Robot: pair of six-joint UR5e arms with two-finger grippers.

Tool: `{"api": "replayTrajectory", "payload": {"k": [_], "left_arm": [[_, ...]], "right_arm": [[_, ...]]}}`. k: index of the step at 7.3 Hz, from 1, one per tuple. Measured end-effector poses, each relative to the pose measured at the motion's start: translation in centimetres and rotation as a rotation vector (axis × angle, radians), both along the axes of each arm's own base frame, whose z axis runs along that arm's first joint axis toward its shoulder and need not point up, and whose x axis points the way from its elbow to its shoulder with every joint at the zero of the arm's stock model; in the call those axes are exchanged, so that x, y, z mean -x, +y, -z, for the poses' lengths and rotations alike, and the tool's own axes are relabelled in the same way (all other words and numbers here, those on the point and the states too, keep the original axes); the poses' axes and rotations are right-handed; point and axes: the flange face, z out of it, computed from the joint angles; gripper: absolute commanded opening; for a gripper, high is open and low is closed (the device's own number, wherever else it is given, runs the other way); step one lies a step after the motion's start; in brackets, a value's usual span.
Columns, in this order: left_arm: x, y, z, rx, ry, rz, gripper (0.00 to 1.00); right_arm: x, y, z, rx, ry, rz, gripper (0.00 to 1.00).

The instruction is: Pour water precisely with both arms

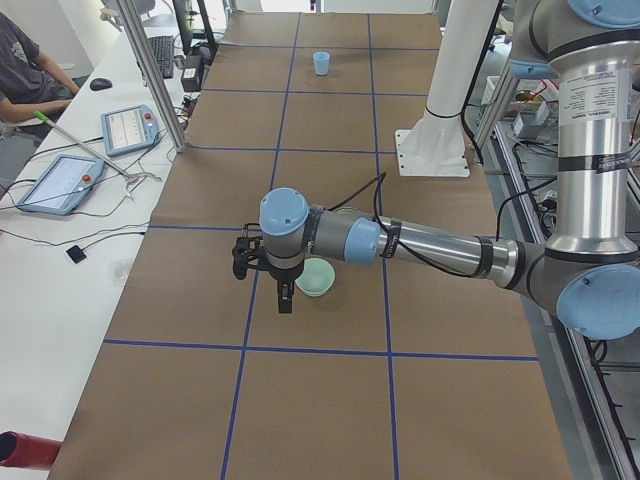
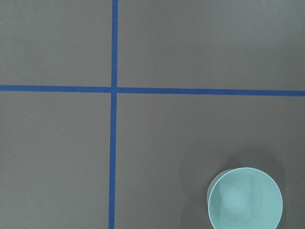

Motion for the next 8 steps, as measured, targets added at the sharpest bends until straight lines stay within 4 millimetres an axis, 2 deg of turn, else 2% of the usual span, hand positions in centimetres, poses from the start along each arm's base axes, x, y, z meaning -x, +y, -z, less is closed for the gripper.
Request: {"api": "replayTrajectory", "payload": {"k": [3, 8], "left_arm": [[0.2, 0.1, 0.0, -0.002, 0.0, 0.003, 1.0], [0.2, 0.5, 0.0, 0.01, 0.006, 0.004, 1.0]], "right_arm": [[-0.6, 0.4, 1.1, -0.026, 0.0, -0.006, 1.0], [-0.5, 1.6, -0.2, -0.004, -0.012, -0.006, 1.0]]}}
